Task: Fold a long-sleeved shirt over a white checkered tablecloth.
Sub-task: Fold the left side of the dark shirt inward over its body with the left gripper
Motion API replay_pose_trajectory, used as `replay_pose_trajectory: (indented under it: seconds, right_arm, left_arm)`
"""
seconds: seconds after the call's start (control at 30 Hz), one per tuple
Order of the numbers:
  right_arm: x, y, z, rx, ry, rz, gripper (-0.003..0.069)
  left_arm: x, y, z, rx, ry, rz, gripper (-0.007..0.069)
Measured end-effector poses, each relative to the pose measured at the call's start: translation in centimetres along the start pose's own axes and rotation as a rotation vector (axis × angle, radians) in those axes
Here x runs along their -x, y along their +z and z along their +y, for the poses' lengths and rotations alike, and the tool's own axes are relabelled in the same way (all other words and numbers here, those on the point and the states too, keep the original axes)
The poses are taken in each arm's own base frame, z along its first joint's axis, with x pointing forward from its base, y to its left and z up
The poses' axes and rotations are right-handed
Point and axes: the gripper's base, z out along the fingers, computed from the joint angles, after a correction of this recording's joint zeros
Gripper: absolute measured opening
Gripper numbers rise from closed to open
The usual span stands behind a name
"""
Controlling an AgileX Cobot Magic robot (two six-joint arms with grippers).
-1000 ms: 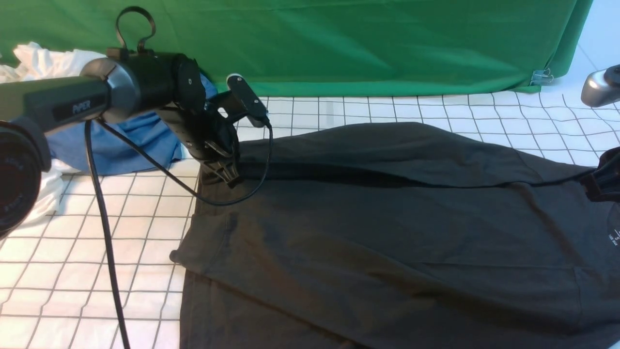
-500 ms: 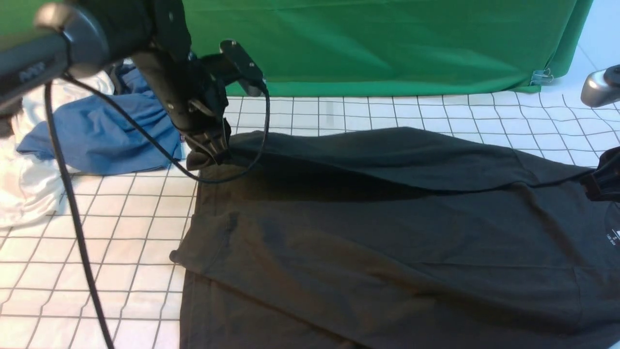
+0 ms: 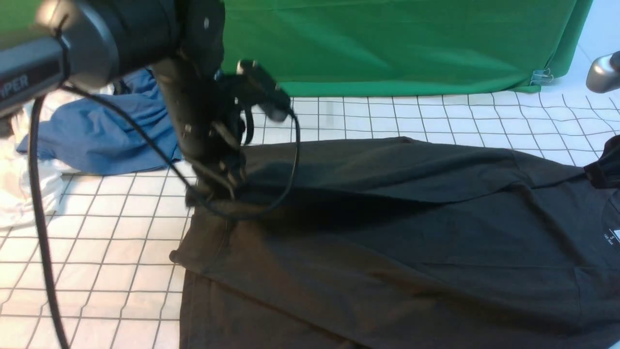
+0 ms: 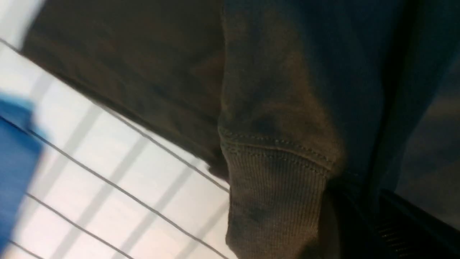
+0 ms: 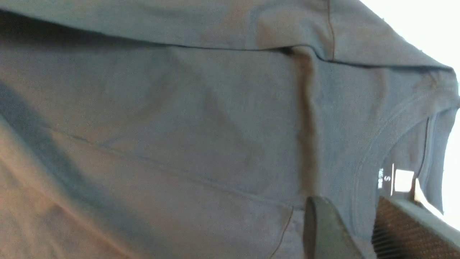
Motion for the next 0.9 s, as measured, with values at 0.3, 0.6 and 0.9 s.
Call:
replay_pose_trajectory:
  seconds: [0.3,0.6,0.9]
  right_arm:
    - [0.0,-0.1,0.0,0.001,0.002,0.002,0.0248]
    - [0.0,-0.1,0.0,0.001,0.002,0.002,0.0248]
    - [-0.1,-0.1,0.0,0.002,0.002,0.006,0.0248]
  left_arm:
    - [-4.5,3.5,-2.7,-0.099,-0.016,0.172,0.0013]
    - [-4.9,5.3,-2.9,-0.065,-0.023,0.119,0.0030]
    - [-4.8,4.8,-2.9,-0.072,-0.084,0.139,0.0451]
